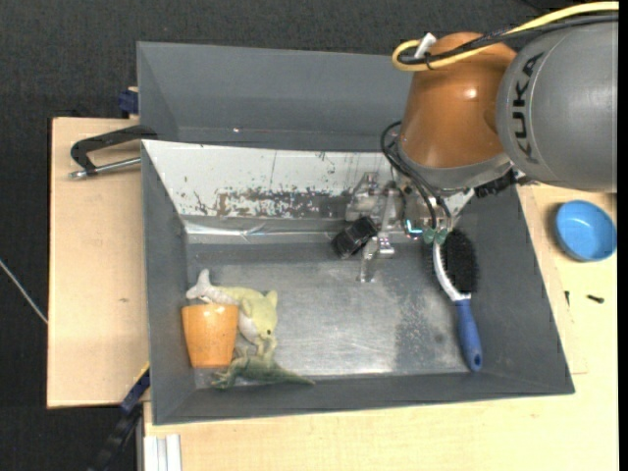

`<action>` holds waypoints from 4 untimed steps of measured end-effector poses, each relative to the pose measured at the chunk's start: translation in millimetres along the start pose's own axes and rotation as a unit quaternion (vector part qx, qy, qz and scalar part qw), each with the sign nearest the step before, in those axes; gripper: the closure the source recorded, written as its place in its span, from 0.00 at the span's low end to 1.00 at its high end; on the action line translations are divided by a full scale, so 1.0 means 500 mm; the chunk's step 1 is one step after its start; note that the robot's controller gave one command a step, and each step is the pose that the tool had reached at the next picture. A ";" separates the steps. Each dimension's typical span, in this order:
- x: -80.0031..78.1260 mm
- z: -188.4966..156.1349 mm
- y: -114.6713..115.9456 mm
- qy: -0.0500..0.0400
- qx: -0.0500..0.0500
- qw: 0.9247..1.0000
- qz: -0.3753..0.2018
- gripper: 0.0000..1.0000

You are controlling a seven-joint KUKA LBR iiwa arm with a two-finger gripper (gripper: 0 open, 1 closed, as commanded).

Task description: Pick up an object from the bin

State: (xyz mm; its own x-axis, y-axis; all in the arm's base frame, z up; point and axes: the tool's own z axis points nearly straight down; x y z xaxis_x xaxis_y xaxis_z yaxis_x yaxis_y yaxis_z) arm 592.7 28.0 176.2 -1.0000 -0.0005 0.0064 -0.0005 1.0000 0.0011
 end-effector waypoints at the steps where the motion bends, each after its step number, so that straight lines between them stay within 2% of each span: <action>1: -0.020 0.209 -0.041 -0.009 -0.001 1.000 0.015 0.00; 2: 0.026 0.147 -0.215 -0.006 0.003 0.999 -0.052 0.00; 3: 0.049 0.122 -0.187 -0.004 0.000 0.999 -0.034 0.00; 4: 0.064 0.210 -0.172 -0.007 0.000 1.000 -0.009 0.00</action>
Offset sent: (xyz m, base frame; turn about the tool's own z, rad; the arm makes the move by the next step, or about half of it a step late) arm 0.0053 -0.0216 -0.1062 0.0282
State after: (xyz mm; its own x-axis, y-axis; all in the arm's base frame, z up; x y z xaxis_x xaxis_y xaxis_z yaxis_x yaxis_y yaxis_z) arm 559.9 -58.1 71.2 -0.9998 -0.0190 -0.0082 -0.0190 0.9998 0.0013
